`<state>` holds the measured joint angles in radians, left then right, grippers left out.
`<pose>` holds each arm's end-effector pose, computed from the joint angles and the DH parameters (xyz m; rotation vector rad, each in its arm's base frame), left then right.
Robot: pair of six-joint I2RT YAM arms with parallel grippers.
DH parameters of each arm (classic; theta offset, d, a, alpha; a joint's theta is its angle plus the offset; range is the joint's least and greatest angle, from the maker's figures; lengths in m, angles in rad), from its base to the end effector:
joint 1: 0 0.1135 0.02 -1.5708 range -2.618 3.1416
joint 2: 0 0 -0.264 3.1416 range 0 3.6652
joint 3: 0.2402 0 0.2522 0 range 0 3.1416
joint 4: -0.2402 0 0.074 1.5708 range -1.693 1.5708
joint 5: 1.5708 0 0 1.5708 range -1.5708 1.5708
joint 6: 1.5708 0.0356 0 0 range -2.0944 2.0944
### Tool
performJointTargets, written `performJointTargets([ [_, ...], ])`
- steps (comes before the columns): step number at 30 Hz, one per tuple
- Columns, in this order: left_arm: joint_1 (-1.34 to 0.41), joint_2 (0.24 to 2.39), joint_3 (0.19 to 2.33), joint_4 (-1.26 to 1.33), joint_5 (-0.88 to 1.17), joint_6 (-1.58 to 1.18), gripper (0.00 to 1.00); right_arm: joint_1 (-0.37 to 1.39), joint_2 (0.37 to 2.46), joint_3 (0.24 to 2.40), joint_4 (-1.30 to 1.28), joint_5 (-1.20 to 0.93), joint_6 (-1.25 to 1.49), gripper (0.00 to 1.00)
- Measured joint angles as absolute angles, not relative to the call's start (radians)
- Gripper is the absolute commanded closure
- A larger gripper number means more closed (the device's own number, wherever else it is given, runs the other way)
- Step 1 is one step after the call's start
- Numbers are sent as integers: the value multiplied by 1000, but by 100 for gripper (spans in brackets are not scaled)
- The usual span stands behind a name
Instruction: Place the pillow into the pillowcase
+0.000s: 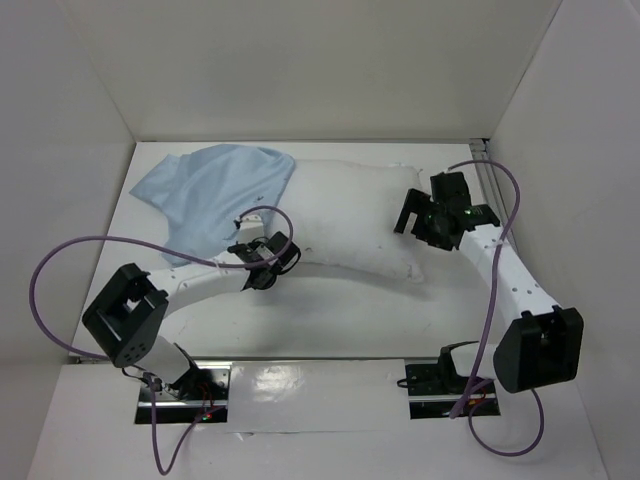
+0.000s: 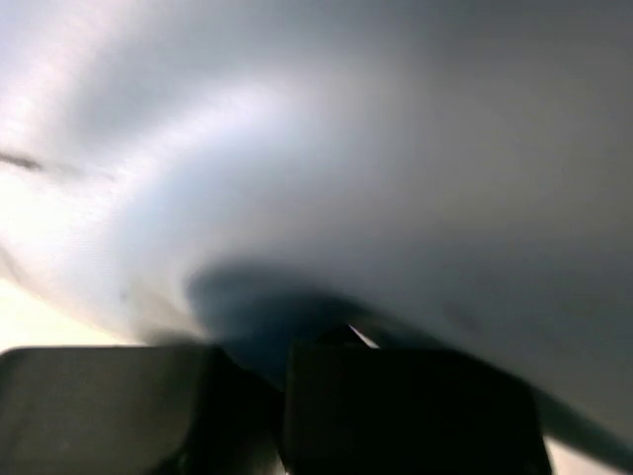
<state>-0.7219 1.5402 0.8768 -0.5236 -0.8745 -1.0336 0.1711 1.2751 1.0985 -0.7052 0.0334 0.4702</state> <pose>0.2268 -0.1633 0.1840 -0.5434 2.1605 0.3309 0.2608 0.0438 0.2975 0.3822 2.4373 0.2399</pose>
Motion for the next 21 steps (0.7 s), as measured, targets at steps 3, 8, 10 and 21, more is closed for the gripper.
performJointTargets([
  [3,-764,1486,900,-509,-778,-945,100,154,1291,1023,-685,-22,475,0],
  [8,-827,1456,996,-496,-627,-814,100,190,1353,942,-539,-93,494,29],
  [10,-843,1490,1075,-511,-575,-763,100,223,1403,944,-470,-118,500,79],
  [21,-874,1794,1736,-701,-334,-551,100,321,1559,1097,-309,-102,565,100],
])
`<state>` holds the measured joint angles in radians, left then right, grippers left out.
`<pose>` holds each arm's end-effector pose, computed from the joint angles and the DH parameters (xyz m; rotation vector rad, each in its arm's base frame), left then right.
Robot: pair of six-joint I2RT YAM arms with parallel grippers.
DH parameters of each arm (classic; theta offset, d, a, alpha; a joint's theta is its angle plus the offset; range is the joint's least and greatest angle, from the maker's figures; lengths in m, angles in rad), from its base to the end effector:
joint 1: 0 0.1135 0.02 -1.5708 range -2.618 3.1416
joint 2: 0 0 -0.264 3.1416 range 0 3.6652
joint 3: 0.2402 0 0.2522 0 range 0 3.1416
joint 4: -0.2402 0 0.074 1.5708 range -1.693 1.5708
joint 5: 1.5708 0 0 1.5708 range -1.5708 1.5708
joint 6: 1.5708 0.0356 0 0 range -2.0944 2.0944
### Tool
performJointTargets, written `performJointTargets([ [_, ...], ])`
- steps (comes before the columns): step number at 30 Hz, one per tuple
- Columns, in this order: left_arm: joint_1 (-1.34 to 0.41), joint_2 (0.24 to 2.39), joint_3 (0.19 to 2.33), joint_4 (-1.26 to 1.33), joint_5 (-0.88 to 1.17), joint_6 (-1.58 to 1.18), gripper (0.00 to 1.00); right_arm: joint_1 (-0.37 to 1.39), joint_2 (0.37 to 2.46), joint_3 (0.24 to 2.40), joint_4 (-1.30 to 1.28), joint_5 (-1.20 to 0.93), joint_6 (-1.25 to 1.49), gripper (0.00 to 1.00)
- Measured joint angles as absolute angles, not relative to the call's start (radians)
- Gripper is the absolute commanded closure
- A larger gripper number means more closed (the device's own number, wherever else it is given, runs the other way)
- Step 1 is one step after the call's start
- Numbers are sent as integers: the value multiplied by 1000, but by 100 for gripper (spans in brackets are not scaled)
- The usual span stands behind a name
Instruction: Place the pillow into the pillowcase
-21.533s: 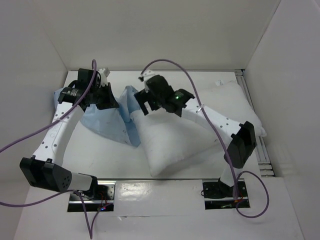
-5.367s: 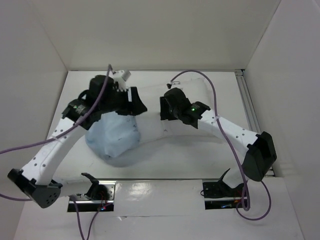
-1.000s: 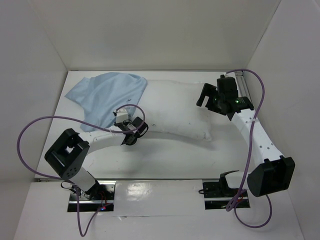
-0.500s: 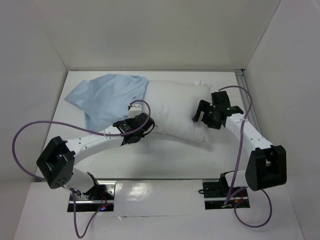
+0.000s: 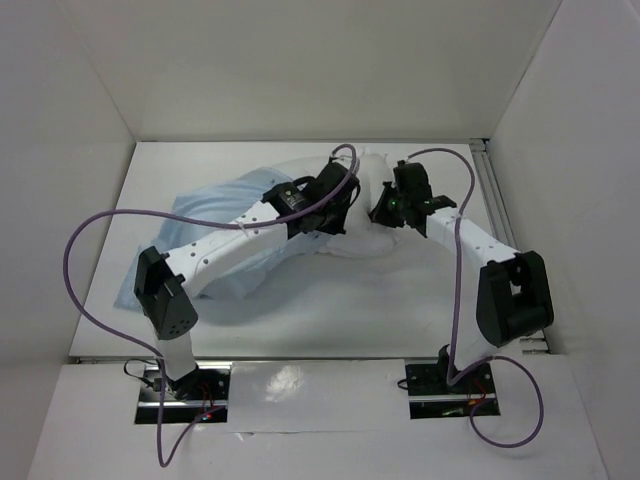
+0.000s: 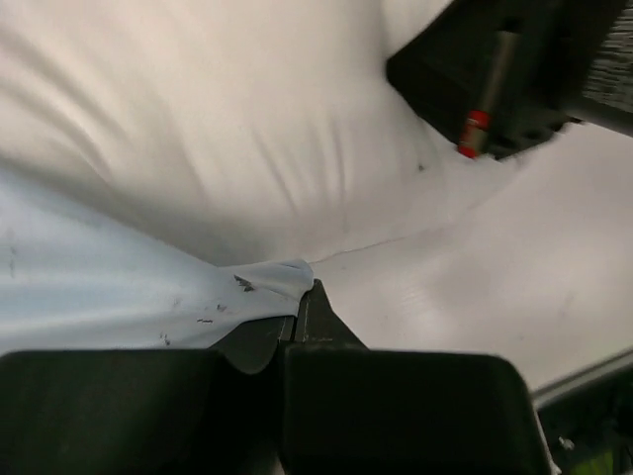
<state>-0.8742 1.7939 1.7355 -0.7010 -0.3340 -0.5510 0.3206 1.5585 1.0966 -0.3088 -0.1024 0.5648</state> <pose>0.2685 -0.3028 0.3425 0.2056 2.2950 -0.3523 0.3227 0.1110 0.2458 0.2411 2.3928 0.5469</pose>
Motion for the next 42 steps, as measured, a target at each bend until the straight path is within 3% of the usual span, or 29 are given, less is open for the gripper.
performJointTargets([
  [10,-852,1810,2216,-960,-194,-469,100,200,1333,1128,-434,-85,518,100],
  [23,-920,1633,2281,-1235,-131,-484,100,210,1037,1279,-999,-35,479,100],
  [31,-672,1824,2271,-1173,-31,-442,100,211,1094,1253,-1031,-183,647,100],
  [32,-633,1871,2276,-1134,-32,-436,97,207,1124,1240,-984,-208,675,100],
  [33,-593,1942,2310,-1106,-30,-422,87,198,1169,1238,-927,-236,704,100],
  [34,-561,2015,2355,-1081,-36,-415,50,187,1229,1248,-868,-263,728,100],
  [35,-533,2082,2403,-1039,-49,-401,31,174,1306,1275,-797,-290,750,100],
  [36,-503,2152,2451,-1010,-48,-393,17,162,1387,1317,-737,-310,768,91],
  [37,-475,2201,2470,-960,-48,-387,6,145,1497,1389,-691,-330,786,76],
  [38,-452,2224,2468,-922,-51,-380,0,133,1594,1458,-639,-354,798,41],
  [42,-384,2146,2337,-780,-68,-362,0,91,1912,1739,-527,-362,797,16],
])
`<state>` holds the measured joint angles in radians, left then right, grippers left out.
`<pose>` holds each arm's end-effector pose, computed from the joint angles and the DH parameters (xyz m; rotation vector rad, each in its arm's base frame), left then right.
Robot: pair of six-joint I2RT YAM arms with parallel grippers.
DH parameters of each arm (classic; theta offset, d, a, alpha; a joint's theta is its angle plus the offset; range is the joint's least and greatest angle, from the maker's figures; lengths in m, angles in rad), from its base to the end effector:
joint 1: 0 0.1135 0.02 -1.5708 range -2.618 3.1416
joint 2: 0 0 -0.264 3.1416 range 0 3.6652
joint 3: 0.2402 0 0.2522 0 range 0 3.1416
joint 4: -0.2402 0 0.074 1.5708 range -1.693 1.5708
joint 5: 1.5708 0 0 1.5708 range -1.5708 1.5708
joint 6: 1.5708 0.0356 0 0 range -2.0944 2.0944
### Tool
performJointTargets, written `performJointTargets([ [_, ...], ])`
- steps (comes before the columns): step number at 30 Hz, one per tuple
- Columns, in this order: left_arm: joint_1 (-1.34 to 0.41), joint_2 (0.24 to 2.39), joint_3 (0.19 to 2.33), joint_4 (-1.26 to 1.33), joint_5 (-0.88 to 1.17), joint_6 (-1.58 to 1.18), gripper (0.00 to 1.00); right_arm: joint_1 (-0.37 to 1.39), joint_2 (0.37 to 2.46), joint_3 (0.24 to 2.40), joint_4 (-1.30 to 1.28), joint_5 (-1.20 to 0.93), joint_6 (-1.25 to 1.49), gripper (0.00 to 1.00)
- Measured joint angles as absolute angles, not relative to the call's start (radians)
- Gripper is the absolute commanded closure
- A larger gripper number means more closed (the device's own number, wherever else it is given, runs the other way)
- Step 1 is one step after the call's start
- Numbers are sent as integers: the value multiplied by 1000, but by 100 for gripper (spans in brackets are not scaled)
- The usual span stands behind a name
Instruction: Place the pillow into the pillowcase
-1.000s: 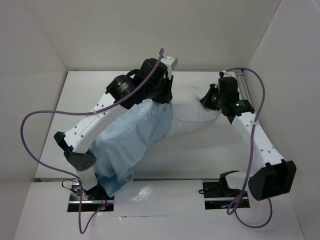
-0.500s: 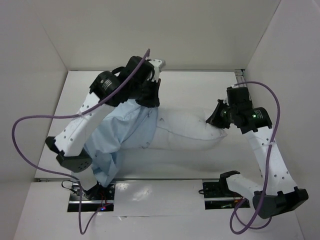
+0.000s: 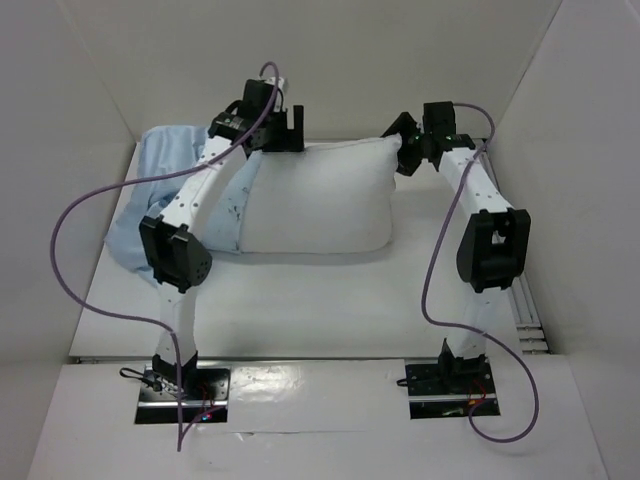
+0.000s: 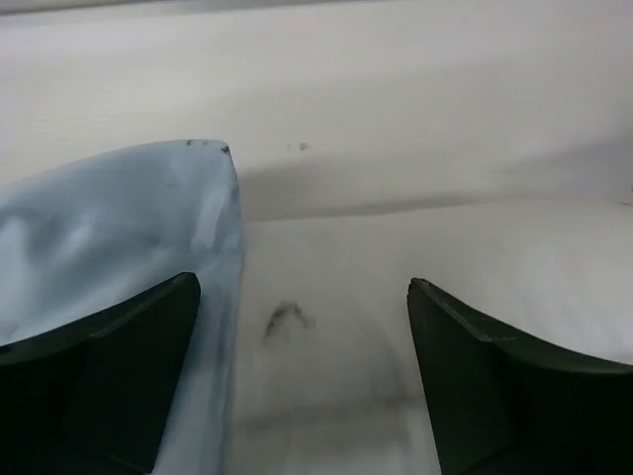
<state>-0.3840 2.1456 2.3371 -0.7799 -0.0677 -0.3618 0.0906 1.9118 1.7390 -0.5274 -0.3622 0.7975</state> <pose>0.4494 -0.1790 0.3798 -0.0153 2.1794 -0.3560 0.4390 0.0525 0.3101 0.6290 2.2860 0.8626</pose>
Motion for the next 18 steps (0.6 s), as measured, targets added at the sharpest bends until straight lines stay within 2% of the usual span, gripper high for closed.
performJointTargets([
  [3,-379,1993,2267,-767,-100,-348,23,57,1963,1795,-500,-318,772,11],
  [6,-389,1833,2267,-730,-131,-339,55,17,1943,1790,-500,-257,749,8],
  [7,-392,1785,2270,-725,-144,-334,60,1,1930,1781,-500,-234,740,8],
  [8,-392,1745,2275,-724,-157,-330,60,-16,1910,1761,-497,-213,732,8],
  [12,-382,1672,2238,-730,-237,-324,23,-75,1819,1691,-498,-151,694,7],
  [13,-379,1668,2212,-735,-251,-322,19,-84,1801,1679,-497,-144,681,4],
  [18,-374,1713,1960,-749,-287,-346,16,-39,1765,1660,-484,-144,558,0],
])
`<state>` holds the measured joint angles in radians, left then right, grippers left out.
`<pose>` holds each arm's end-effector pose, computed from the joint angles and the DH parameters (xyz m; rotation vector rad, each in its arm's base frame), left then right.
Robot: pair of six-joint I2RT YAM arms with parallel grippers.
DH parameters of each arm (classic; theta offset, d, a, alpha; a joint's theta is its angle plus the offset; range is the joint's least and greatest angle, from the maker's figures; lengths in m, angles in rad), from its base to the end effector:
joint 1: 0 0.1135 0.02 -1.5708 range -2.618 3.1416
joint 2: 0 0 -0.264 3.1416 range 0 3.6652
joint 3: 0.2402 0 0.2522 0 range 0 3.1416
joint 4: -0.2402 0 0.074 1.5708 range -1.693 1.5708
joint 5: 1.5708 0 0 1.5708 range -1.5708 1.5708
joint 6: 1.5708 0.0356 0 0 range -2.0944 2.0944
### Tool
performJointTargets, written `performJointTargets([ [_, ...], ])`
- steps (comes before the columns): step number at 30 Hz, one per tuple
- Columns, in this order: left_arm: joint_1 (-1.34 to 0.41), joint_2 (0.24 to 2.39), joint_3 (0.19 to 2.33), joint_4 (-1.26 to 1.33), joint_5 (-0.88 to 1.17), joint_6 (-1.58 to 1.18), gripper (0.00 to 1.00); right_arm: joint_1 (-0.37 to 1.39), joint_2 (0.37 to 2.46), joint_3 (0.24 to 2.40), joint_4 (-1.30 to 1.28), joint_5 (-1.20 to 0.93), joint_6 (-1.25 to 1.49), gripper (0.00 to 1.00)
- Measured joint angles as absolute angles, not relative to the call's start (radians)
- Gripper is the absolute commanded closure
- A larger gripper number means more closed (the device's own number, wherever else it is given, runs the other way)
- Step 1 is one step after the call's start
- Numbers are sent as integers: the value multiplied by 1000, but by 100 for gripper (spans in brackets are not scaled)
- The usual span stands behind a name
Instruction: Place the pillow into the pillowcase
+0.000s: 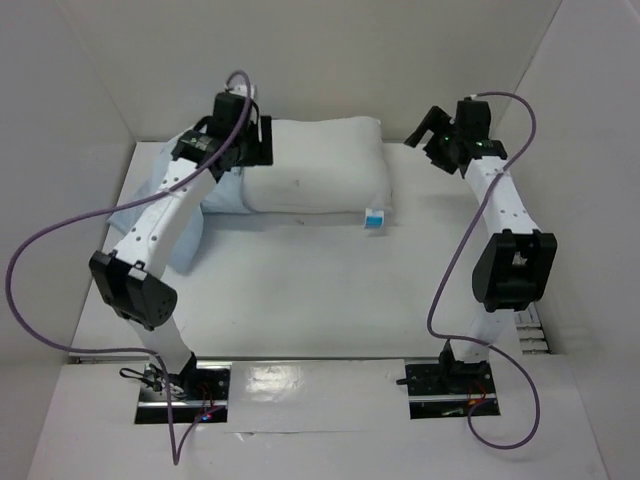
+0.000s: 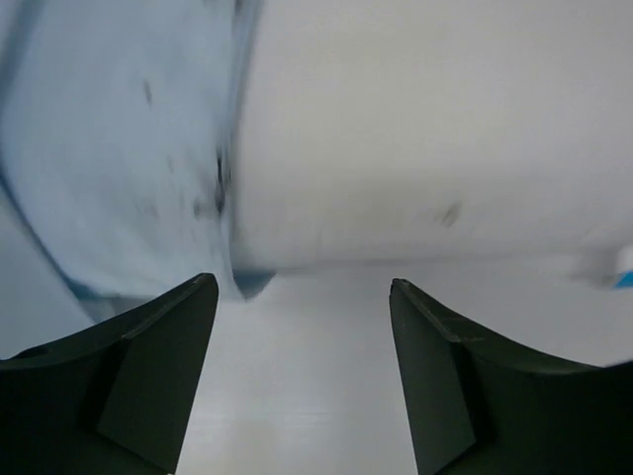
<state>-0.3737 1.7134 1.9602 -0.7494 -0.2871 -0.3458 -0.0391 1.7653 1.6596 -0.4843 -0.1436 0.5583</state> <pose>0.3530 -0.1276 0.4408 -0.1464 2.0491 -0.1493 0.4116 -0.0110 0.3456 0.5635 2.1154 0.4519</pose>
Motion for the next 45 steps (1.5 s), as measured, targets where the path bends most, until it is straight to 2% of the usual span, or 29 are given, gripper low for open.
performJointTargets([
  [3,-374,1783,1873,-796,-300,-348,15,41,1808,1678,-498,-169,488,0],
  [8,-376,1815,1857,-818,-355,-350,14,130,1961,1735,-503,-217,397,0],
  [18,-376,1829,1872,-805,-530,-382,14,134,2024,1736,-539,-232,368,0],
  [23,-370,1947,1910,-789,-632,-397,17,126,2024,1736,-539,-233,368,0],
  [26,-360,2035,1943,-785,-662,-405,25,113,2024,1736,-539,-238,369,0],
  [27,-357,2056,1947,-785,-667,-411,32,109,2024,1736,-539,-239,369,0],
  [28,-353,2072,1952,-788,-672,-421,45,101,2024,1736,-539,-240,369,0],
  [31,-348,2070,1955,-792,-677,-442,63,82,2024,1734,-535,-238,368,0],
  [37,-329,2037,1958,-789,-671,-449,66,51,2035,1739,-532,-237,361,0],
  [39,-320,2030,1957,-787,-659,-448,74,46,2068,1759,-518,-271,357,0],
  [40,-315,2026,1957,-786,-646,-448,78,46,2085,1767,-507,-292,357,9],
  [41,-311,2025,1957,-785,-632,-448,88,46,2103,1769,-490,-319,354,16],
  [43,-308,2017,1956,-785,-596,-442,97,48,2131,1756,-445,-407,355,37],
  [44,-309,2013,1956,-785,-574,-439,100,50,2135,1736,-405,-453,363,64],
  [45,-310,2010,1956,-785,-558,-432,100,52,2136,1707,-364,-496,370,78],
])
